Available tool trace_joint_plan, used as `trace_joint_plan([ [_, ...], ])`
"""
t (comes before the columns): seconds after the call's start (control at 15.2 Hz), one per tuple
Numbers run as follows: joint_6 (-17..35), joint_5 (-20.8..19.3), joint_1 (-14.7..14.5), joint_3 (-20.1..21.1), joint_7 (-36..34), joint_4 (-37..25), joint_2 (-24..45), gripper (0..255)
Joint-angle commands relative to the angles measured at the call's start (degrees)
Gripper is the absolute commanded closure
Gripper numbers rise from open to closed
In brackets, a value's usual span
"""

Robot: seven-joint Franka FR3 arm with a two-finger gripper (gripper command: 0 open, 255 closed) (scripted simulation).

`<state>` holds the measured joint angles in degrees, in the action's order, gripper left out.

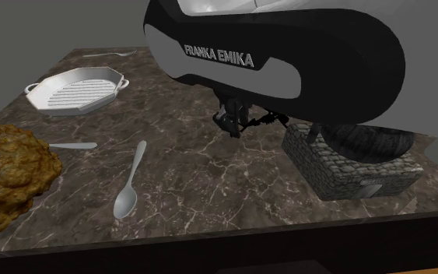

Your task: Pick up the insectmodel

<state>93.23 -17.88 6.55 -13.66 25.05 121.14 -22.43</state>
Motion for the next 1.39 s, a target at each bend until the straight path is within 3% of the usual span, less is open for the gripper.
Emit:
trace_joint_plan([
  [0.0, 0.0, 0.0, 0.0, 0.0, 0.0, 0.0, 0.0, 255],
  [0.26, 0.0, 0.0, 0.0, 0.0, 0.0, 0.1, -0.1, 255],
  [1.32, -11.1, 0.7, -0.3, 0.9, 2.6, -13.3, 2.0, 255],
])
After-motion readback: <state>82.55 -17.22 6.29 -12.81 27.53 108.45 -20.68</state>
